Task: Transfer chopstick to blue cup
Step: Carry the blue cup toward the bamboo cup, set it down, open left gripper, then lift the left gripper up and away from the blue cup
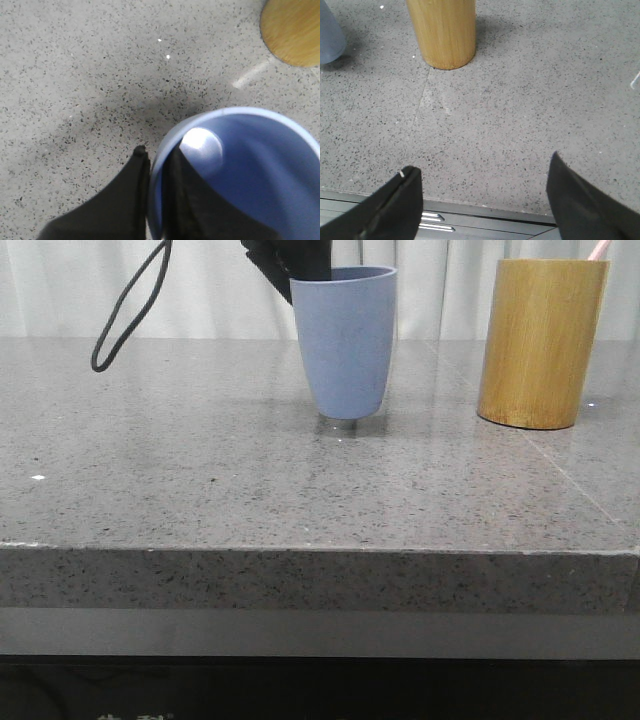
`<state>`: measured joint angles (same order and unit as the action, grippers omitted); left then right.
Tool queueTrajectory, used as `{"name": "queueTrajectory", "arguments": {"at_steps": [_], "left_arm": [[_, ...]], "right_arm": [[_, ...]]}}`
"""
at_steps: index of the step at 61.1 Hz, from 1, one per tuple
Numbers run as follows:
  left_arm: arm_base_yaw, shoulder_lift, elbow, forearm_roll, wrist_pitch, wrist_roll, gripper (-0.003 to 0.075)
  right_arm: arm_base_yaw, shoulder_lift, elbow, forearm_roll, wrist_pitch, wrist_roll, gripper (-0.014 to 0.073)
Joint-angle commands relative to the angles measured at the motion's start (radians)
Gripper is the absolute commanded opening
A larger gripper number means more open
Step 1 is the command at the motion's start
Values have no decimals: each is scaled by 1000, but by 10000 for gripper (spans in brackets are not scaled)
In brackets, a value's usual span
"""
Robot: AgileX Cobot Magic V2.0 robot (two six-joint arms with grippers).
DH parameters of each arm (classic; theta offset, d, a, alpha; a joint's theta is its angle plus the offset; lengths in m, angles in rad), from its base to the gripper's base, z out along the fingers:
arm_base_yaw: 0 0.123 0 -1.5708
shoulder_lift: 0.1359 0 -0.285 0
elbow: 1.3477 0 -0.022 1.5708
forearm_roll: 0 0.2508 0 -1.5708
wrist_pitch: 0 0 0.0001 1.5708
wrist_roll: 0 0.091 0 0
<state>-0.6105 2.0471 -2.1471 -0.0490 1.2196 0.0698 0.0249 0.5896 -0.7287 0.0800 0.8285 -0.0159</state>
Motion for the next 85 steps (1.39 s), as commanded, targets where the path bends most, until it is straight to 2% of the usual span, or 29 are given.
{"name": "queueTrajectory", "arguments": {"at_steps": [1,37,41,51,56,67,77,85], "left_arm": [[-7,-59,-36,-18,-34,-6,-18],[-7,-35,-41,-30,-48,-6,-13],[-7,-35,-43,-34,-39,-6,27],[-7,-35,-43,-38,-30,-6,246],[-7,-35,-43,-38,-30,-6,310],[-7,-39,-53,-38,-28,-6,316],[-7,-39,-129,-38,34,-6,316],[-6,-89,-152,-38,30,-9,316]], "right_arm": [[0,9,-33,5,-58,-8,538],[0,9,-33,5,-61,-8,538],[0,9,-33,5,-59,-8,538],[0,9,-33,5,-58,-8,538],[0,9,-33,5,-61,-8,538],[0,9,-33,5,-77,-8,538],[-1,9,-34,5,-101,-3,538],[-9,22,-43,-11,-111,36,538]]}}
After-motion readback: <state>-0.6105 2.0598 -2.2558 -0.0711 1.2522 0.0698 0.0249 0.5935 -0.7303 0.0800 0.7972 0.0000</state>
